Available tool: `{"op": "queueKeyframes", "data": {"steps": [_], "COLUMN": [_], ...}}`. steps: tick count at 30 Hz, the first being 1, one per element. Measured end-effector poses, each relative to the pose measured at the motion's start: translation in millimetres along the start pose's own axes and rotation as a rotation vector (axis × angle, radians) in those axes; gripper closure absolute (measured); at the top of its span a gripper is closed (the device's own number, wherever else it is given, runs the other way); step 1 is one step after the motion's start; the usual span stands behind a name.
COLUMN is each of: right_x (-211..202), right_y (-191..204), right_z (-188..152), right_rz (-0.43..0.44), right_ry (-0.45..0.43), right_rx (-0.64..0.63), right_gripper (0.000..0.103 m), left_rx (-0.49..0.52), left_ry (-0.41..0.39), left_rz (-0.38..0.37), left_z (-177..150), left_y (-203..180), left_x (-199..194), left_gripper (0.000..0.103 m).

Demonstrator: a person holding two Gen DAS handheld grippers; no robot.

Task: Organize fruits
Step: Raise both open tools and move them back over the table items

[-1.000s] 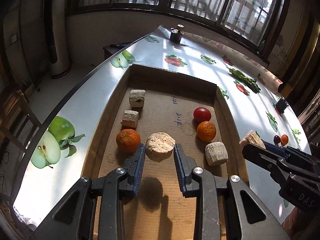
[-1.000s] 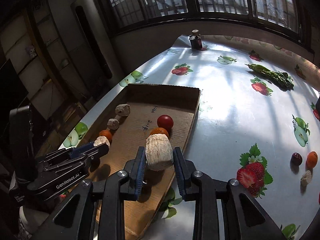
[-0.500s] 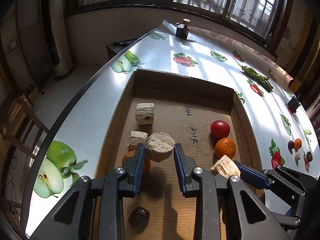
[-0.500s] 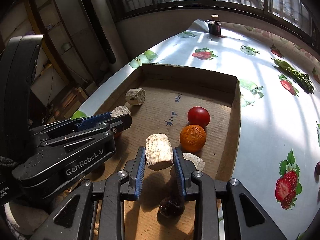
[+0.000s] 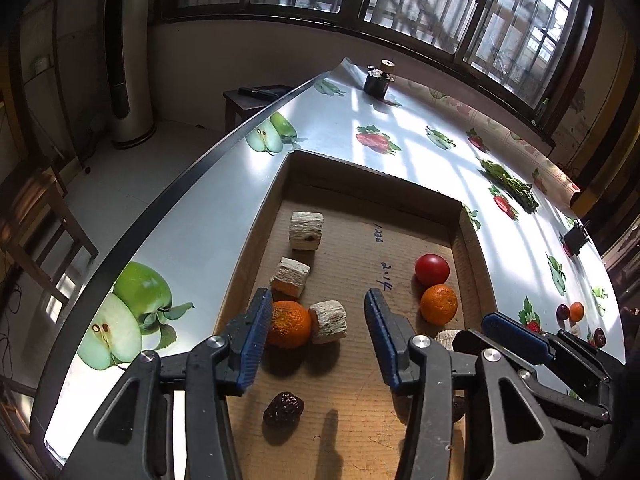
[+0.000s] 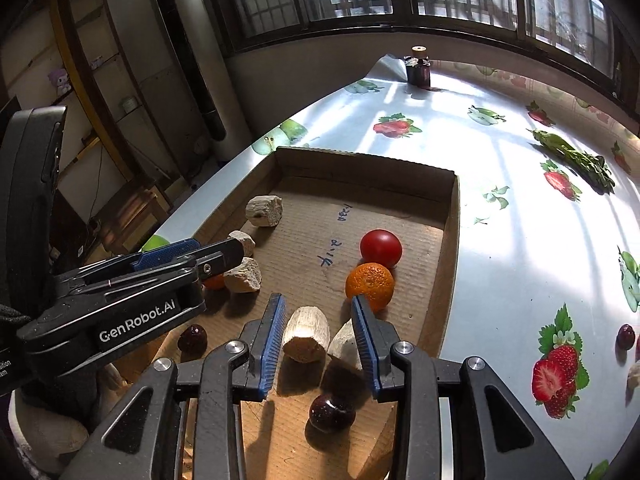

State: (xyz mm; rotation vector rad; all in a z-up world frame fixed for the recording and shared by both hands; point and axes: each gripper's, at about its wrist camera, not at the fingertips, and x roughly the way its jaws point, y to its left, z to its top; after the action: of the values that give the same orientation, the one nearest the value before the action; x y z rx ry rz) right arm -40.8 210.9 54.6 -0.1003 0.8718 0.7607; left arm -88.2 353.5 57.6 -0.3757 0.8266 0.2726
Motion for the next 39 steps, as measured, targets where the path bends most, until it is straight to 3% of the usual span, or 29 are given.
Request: {"op": "queueKeyframes", "data": {"steps": [3, 8, 12, 17, 22, 24, 28, 34, 36, 39], "right_x": [-17, -48, -76, -112, -161, -187, -248, -363, -401, -457], "right_y": [-8, -32, -62, -106, -148, -162, -186, -207, -214, -221], "right_z": [-2, -16, -37, -83, -136, -153, -173, -156, -141, -113], "right_rz": [0.001, 0.043, 0.146, 0.372, 0.475, 0.459, 0.339, 0.148, 0.11, 0.03], "right_ry": [-0.031, -0.049, -0.058, -0.043, -0.041, -0.048, -0.121, -0.296, -0.347, -0.42], "right_rx": [0.018, 0.117, 0.279, 0.53, 0.732, 0.769, 0.8, 0.739, 0.729, 0.694], "right_gripper": [0.06, 0.038, 0.035, 0.035, 0.034, 0.034, 0.031, 0.031, 0.029, 0.028], "left_rx": [-0.017, -0.025, -0.001, 0.041, 0.067, 0.079, 0.085, 0.129, 0.161, 0.192], "left_ry": [-0.036, -0.092, -0.145, -0.227, -0.307, -0.352, -0.415, -0.476, -0.507, -0.598], "left_rz": [0.008, -0.028, -0.05, -0.07, -0.124, -0.142, -0.195, -0.317, -0.309, -0.235], "left_z": [-5, -16, -24, -35, -45, -49, -49, -17, 1, 23], "left_y": [-1, -8, -22, -40, -53, -55, -58, -58, -58, -59], "left_x": [-17, -47, -73, -112, -158, -177, -212, -286, -314, -354], "left_gripper": [0.041, 0.04, 0.04, 0.04, 0.04, 0.04, 0.04, 0.04, 0.04, 0.04]}}
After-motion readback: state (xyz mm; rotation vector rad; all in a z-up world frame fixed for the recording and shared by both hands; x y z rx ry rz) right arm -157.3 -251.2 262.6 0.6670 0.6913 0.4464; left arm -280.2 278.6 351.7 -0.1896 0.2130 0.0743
